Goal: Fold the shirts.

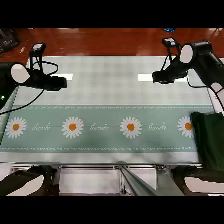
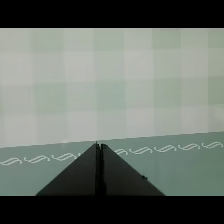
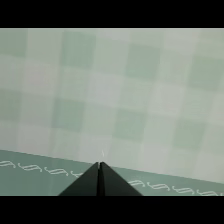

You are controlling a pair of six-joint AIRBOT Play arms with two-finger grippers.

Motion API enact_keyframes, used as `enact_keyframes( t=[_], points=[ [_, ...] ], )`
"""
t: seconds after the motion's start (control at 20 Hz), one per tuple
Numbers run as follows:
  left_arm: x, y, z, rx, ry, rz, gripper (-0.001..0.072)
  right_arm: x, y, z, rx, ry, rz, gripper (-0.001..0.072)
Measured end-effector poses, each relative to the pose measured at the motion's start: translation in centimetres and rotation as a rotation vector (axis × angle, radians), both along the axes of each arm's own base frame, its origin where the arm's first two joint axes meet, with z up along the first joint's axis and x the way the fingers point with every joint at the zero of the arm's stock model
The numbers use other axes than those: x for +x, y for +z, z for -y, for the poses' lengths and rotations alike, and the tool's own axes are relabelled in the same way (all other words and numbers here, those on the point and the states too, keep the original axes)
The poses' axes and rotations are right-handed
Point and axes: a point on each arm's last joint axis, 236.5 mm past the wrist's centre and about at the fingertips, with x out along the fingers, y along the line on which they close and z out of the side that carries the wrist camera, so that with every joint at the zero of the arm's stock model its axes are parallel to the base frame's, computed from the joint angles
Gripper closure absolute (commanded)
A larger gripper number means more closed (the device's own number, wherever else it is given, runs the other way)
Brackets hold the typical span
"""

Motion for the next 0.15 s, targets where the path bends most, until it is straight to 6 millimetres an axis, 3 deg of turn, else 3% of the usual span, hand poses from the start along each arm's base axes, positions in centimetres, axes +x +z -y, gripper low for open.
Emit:
enact_keyframes(
  t=[0.15],
  points=[
    [-0.03,-0.07,-0.07,0.002,0.003,-0.002,0.0689,0.01,-0.07,0.05,-0.004,0.0,-0.001,0.0691]
  ],
)
